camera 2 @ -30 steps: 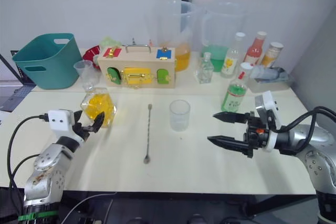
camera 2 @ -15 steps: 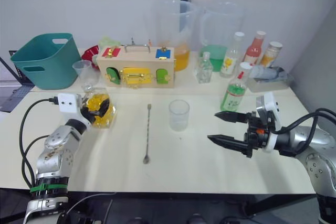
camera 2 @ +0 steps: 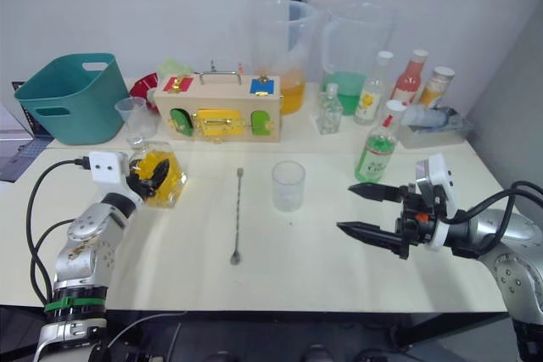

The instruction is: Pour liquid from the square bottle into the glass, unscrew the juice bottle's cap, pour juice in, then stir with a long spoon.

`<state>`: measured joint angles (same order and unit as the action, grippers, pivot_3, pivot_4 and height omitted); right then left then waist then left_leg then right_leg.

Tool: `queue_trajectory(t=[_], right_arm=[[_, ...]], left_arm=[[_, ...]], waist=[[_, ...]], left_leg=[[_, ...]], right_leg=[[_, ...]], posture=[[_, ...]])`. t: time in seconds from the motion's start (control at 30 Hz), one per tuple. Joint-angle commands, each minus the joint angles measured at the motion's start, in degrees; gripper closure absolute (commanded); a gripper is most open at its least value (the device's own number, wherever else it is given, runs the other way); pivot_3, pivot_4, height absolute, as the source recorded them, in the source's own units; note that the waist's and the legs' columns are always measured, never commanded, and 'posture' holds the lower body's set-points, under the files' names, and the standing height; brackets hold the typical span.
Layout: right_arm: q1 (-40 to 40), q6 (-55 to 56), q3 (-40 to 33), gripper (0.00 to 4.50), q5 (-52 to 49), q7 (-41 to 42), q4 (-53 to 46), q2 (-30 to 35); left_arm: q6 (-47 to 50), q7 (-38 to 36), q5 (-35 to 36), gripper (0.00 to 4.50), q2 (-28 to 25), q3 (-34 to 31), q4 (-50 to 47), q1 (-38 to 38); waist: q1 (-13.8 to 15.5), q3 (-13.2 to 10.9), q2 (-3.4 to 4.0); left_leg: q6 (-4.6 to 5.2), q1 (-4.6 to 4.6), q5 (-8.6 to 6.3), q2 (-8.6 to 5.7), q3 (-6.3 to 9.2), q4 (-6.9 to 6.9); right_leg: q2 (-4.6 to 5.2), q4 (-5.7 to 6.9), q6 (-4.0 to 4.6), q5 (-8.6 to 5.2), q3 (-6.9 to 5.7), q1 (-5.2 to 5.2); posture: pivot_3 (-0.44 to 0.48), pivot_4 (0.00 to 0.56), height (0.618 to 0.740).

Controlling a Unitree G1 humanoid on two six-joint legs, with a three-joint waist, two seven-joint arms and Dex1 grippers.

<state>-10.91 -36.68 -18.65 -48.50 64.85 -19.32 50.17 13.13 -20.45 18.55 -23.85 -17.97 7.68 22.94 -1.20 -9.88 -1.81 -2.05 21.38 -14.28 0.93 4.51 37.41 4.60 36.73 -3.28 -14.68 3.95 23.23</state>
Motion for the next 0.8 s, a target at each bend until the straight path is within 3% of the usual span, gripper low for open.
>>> queue_trajectory(t=[0.03,0.3,0.43,0.6,0.8], right_arm=[[-0.61,1.37,-1.55,0.00,-0.90,0.74,-0.30,0.09],[-1.75,0.20,-1.11,0.00,-1.77,-0.65,-1.00,-0.71],[-1.76,-1.12,-1.36,0.00,-2.97,-2.37,-3.05,-0.95],[0.37,-2.02,-3.39,0.00,-4.98,-4.78,-5.50,-1.24],[4.10,-1.98,-5.70,0.00,-6.39,-7.43,-8.48,-1.38]], left_arm=[[1.00,-6.28,6.77,1.69,-3.93,-3.05,-9.14,0.53],[7.95,-21.83,18.22,1.69,-10.59,-0.67,-21.88,-3.54],[12.49,-25.84,21.99,1.69,-10.96,2.60,-24.32,-3.58],[16.35,-32.45,24.12,1.69,-10.16,10.75,-26.31,-0.46],[14.45,-37.75,20.04,1.69,-7.59,18.76,-21.75,6.04]], waist=[[0.07,-0.13,-0.20],[0.56,-0.33,-0.52],[0.64,-0.33,-0.51],[0.40,-0.33,-0.51],[0.41,-0.34,-0.51]], left_leg=[[0.00,0.04,0.00,0.01,0.00,0.00],[-0.01,1.05,0.00,0.00,0.07,0.45],[-0.01,1.03,0.00,-0.05,0.07,0.46],[0.00,1.01,0.00,0.01,0.06,0.46],[0.00,1.03,0.01,-0.01,0.06,0.46]], right_leg=[[-0.01,0.00,0.00,0.00,0.00,0.04],[-0.01,0.15,-0.08,0.11,-0.03,0.86],[0.05,0.21,-0.10,0.19,-0.03,0.88],[-0.05,0.21,-0.10,0.18,-0.02,0.89],[-0.05,0.19,-0.10,0.19,0.00,0.88]], posture=[[0.000,0.150,0.740],[0.000,0.150,0.740],[0.000,0.150,0.740],[0.000,0.150,0.740],[0.000,0.150,0.740]])
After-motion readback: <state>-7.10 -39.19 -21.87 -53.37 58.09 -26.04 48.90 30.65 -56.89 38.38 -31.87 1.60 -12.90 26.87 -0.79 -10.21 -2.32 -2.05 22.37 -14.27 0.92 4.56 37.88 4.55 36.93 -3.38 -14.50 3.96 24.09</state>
